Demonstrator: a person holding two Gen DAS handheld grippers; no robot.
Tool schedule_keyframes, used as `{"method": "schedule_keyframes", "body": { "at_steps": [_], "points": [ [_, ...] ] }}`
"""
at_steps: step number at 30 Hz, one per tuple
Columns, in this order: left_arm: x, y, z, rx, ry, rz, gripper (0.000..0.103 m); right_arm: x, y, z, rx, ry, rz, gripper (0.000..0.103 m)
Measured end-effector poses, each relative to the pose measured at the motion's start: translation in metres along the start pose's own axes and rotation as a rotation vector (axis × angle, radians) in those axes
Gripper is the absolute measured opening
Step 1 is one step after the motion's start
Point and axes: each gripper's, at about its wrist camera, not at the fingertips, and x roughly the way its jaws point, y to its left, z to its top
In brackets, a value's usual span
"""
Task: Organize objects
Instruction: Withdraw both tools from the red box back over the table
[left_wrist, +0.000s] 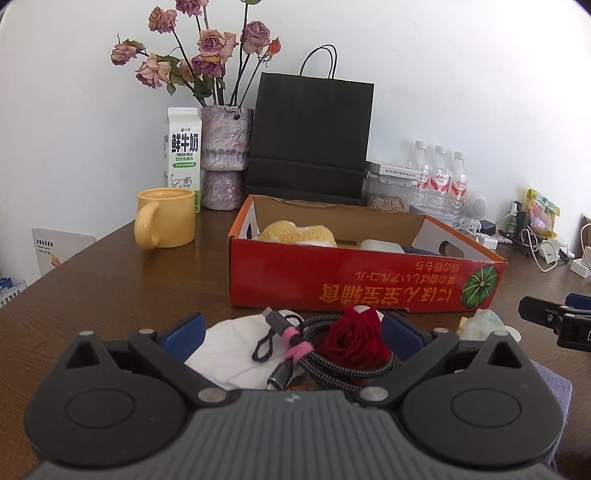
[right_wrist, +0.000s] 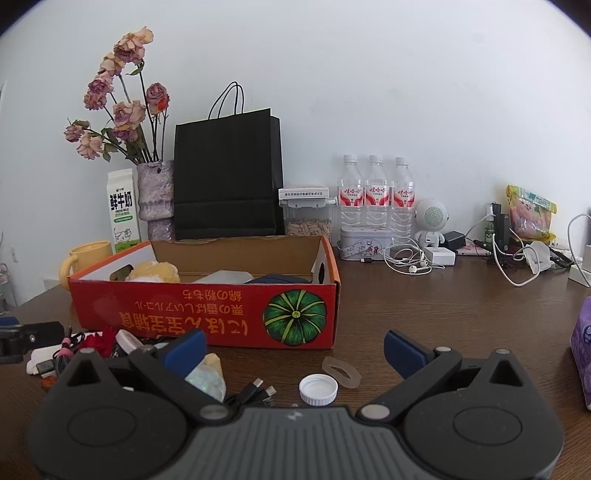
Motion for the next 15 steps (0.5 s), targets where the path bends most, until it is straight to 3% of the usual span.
{"method": "schedule_keyframes", "body": {
  "at_steps": [7, 13, 15],
  "points": [
    [-0.011, 0.012, -0.012, -0.050, 0.108, -0.007, 0.103, -0.021, 0.001, -0.010, 0.015, 0.053, 0.039, 0.103],
    [-0.010, 0.013, -0.025, -0.025, 0.216, -0.009, 0.100, -0.035, 0.006, -0.019, -0.010, 0.135, 0.069, 0.103],
    [-0.020, 0.009, -0.027, 0.009, 0.177, 0.001, 0.101, -0.038, 0.008, -0.022, -0.019, 0.163, 0.078, 0.103]
  ]
}}
